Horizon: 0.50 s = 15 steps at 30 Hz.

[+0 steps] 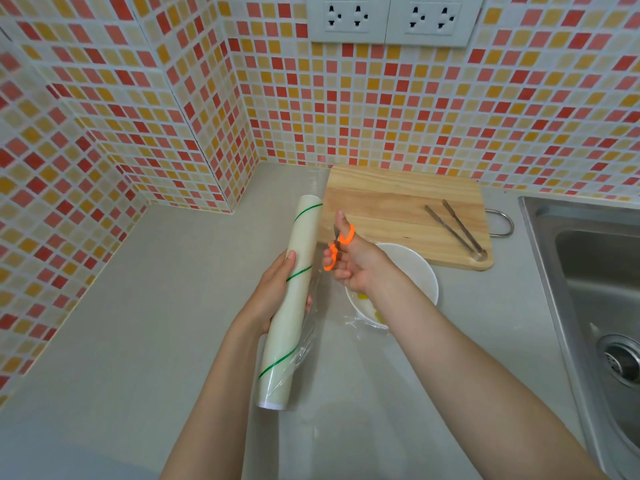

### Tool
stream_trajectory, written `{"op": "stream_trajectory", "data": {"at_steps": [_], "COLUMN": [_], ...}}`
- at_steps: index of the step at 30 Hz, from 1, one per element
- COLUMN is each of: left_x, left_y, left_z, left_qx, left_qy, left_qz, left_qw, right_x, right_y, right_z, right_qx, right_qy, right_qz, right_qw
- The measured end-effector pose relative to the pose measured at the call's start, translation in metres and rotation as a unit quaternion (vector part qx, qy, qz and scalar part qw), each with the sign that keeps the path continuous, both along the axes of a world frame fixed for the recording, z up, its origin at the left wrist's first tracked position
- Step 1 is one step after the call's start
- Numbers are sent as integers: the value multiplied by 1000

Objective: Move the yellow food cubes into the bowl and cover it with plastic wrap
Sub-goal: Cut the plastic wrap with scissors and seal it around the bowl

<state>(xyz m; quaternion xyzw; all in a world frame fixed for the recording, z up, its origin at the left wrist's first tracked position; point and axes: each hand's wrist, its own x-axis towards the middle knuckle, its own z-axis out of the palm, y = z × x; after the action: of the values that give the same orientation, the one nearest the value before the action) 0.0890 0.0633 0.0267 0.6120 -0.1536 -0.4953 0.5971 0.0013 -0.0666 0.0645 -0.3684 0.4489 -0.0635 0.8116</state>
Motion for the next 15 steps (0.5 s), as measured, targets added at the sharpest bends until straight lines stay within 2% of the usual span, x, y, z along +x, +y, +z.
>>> {"op": "stream_trajectory", "data": {"at_steps": [10,15], "left_x": [0,1], "left_y": [11,24], "left_z": [0,-4], "left_qx": [-3,-1], "left_qy": [0,26], "left_qz": [0,-17], "left_qw": [1000,1000], "right_x": [18,25], "right_y": [-9,-19], "right_z": [5,9], "right_qx": [-1,-26], "right_qy": [-9,-23], "right_qz": [-12,-56], "right_qw": [1000,998]}}
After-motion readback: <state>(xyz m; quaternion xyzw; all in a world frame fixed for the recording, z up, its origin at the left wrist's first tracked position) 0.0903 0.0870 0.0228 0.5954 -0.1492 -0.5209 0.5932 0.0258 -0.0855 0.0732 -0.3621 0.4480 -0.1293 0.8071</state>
